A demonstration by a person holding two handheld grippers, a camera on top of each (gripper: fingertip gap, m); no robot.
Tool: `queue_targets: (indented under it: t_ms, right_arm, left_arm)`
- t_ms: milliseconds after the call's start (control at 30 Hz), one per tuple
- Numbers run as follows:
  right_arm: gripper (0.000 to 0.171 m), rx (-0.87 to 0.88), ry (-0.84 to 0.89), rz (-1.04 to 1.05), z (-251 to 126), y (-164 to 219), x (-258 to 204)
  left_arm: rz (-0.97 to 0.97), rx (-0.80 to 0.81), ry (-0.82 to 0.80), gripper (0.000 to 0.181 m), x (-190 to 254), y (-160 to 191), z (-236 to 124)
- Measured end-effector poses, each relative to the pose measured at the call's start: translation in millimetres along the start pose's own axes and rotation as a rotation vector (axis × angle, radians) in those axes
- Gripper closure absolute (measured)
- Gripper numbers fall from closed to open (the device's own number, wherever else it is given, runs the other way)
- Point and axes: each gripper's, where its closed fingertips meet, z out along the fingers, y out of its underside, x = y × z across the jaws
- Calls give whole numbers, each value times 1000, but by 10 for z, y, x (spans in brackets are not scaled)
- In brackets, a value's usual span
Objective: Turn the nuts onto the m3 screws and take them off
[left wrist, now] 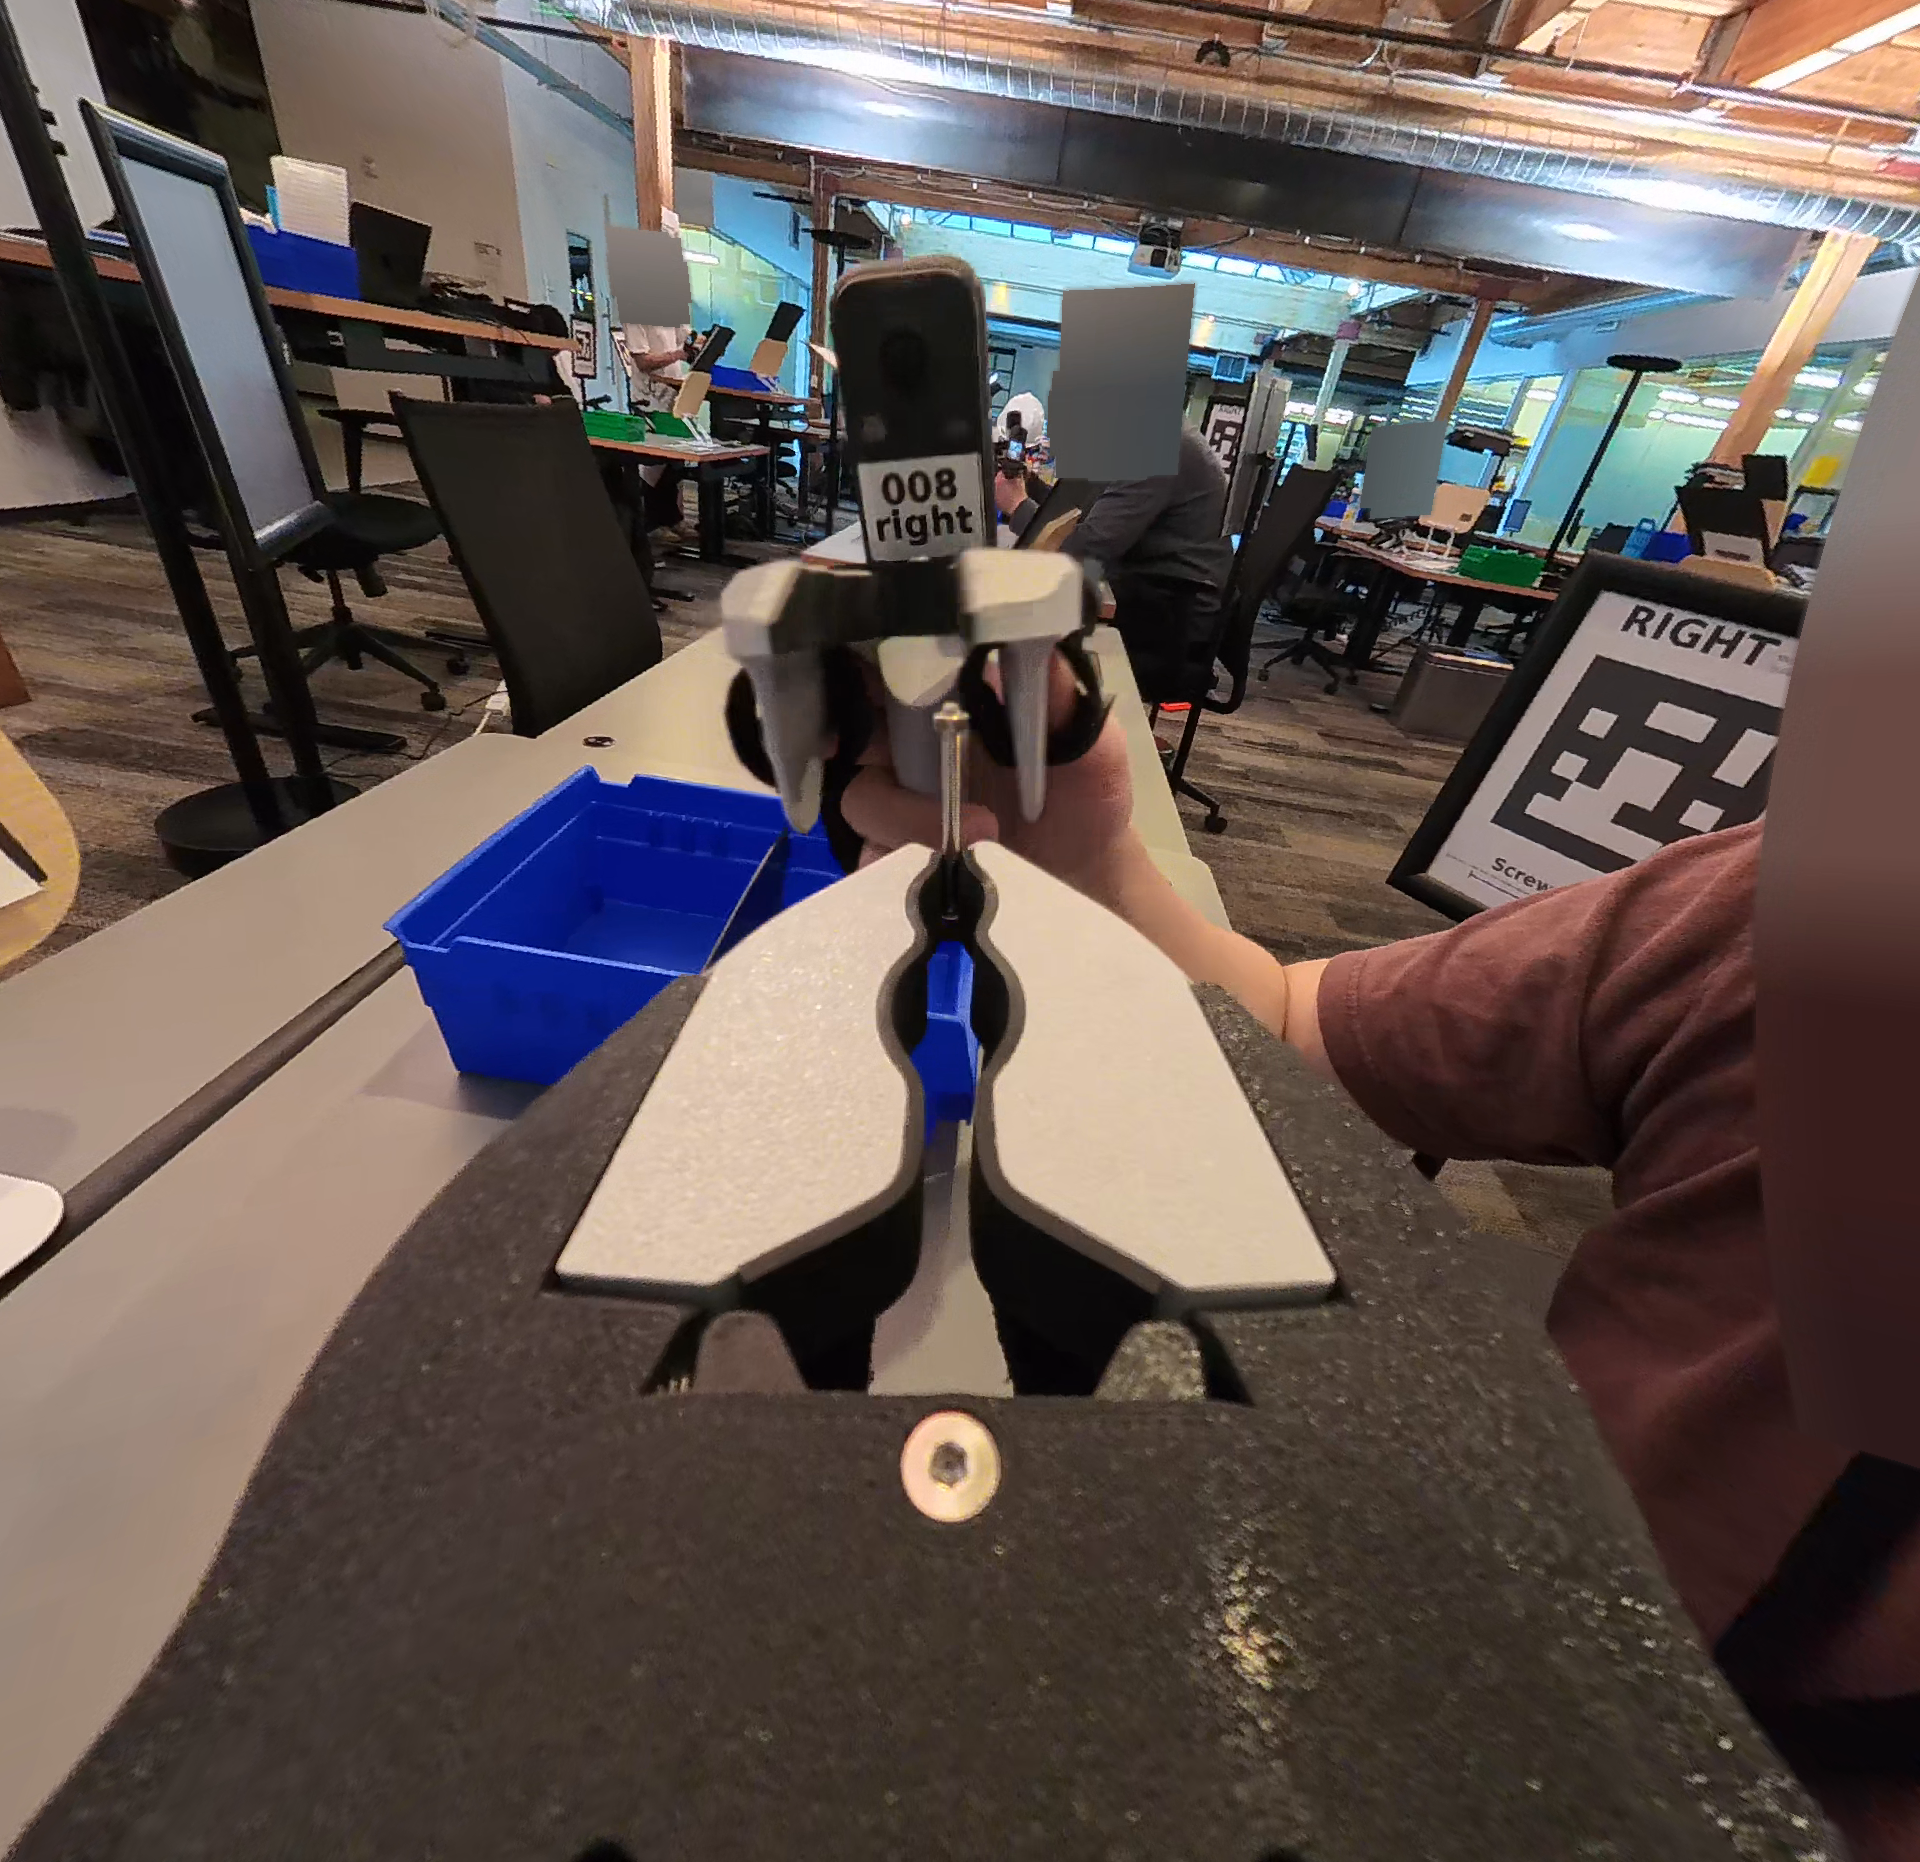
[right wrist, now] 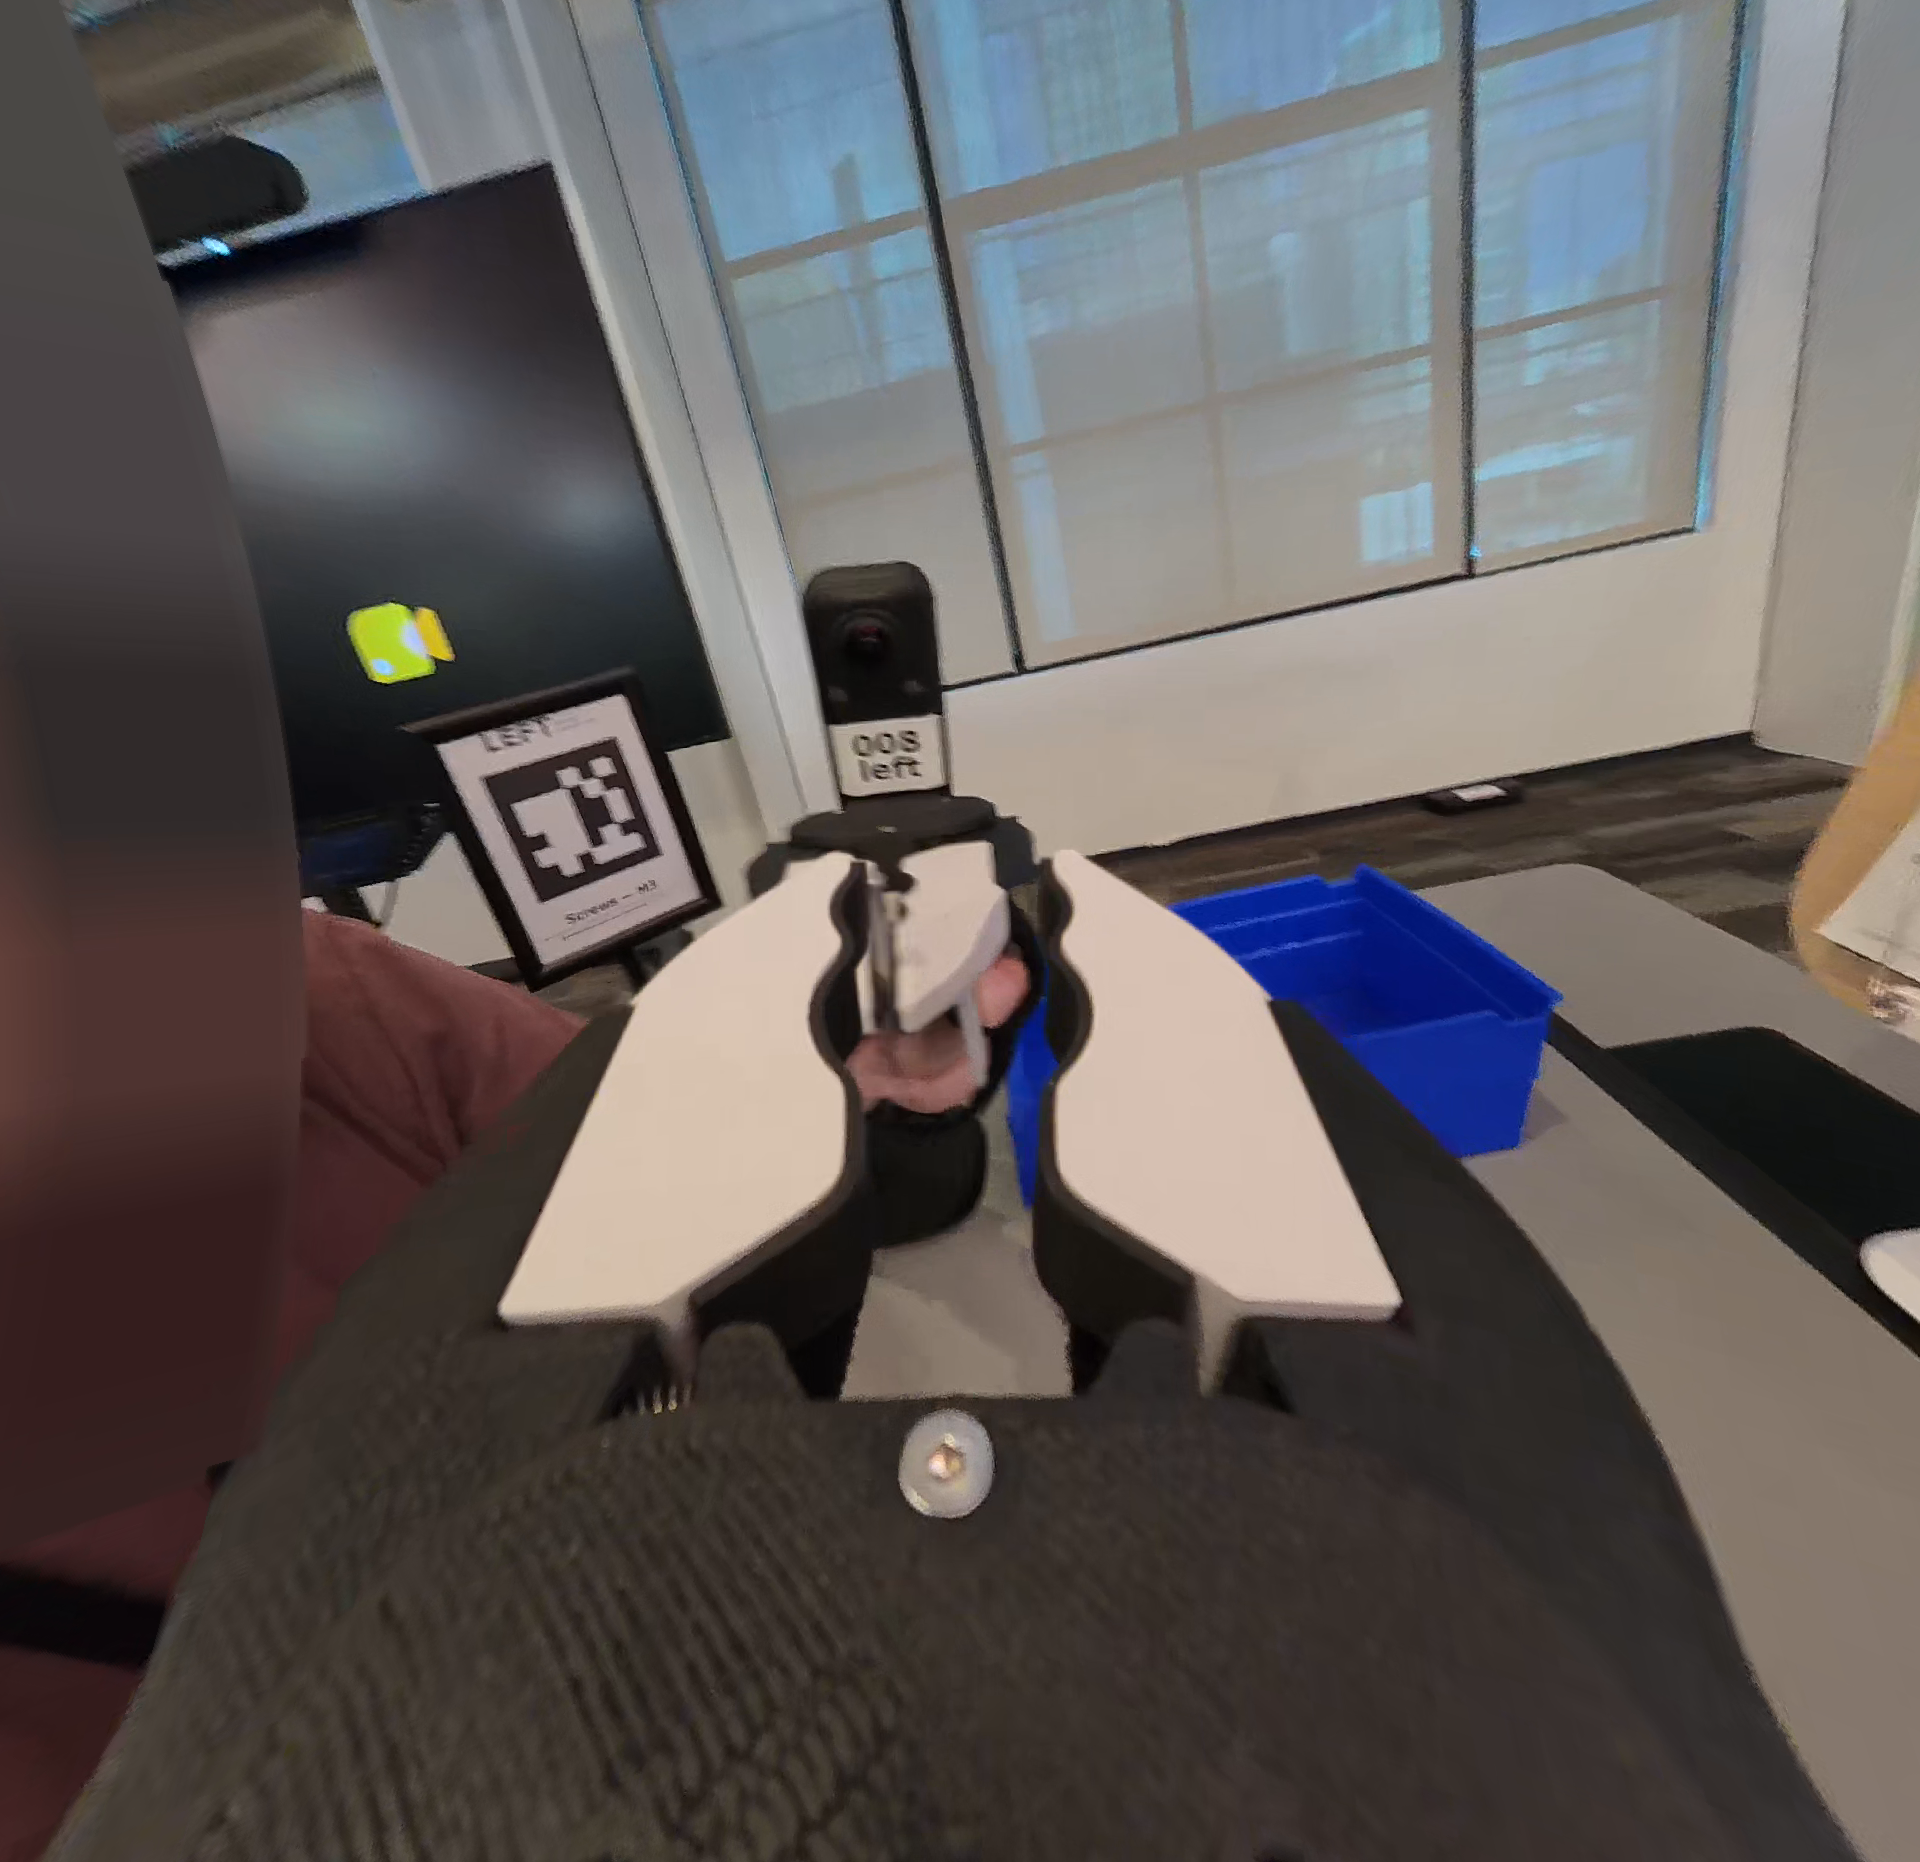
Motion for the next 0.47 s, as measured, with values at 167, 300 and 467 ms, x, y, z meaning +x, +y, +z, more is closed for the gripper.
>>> queue_targets:
  t_ms: [167,300,467]
  right_arm:
    - [135,-74,-13,-28,179,161,-125]
    - [135,-93,32,-31,141,185,-12]
    - [141,-55,-6,-1,69,89,-46]
  left_arm:
    - [-9,-8,16,179,28,34,39]
    - [-4,-5,2,179,29,17,31]
    - [-9,0,6,179,19,2,13]
